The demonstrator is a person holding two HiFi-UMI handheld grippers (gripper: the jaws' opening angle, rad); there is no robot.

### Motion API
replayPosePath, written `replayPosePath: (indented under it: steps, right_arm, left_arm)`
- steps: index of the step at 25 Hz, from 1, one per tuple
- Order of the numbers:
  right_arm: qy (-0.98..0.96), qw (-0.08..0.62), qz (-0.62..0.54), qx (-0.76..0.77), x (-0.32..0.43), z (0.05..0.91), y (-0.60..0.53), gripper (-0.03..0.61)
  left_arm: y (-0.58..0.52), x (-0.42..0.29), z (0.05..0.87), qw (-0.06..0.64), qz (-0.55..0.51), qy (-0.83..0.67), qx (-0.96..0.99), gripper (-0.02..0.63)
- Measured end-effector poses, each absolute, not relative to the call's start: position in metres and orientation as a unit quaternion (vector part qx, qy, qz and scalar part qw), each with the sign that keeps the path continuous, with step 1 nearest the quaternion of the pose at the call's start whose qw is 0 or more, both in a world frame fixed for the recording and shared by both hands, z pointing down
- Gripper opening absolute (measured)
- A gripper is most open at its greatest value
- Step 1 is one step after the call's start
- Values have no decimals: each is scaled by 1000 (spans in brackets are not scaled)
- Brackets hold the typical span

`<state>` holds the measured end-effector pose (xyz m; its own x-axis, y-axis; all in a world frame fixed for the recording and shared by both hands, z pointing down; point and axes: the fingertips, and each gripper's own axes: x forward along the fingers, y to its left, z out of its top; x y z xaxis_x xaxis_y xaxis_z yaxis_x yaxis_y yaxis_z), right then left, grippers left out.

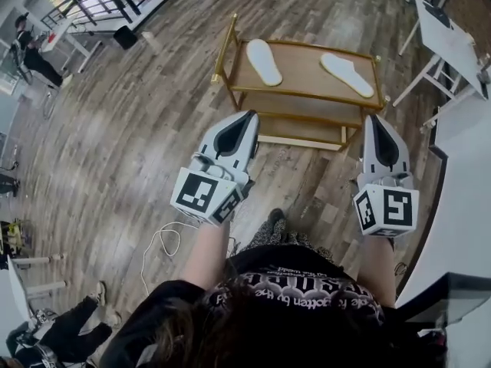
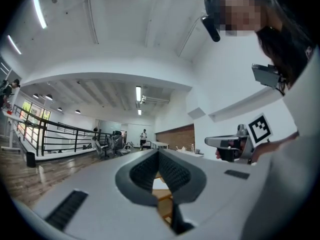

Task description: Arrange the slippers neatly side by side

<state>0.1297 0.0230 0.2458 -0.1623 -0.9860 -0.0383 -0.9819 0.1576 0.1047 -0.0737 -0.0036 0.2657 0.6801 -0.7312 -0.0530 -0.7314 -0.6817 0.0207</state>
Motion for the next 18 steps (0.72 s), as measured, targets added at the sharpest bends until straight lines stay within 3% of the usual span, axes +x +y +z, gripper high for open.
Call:
replayPosePath:
  steps: [18]
  right_arm:
    - [-767,35,-37,640,149,270,-152,-2]
  left_arm:
    - [-176,-47,292,-15,31,380,-924,-8]
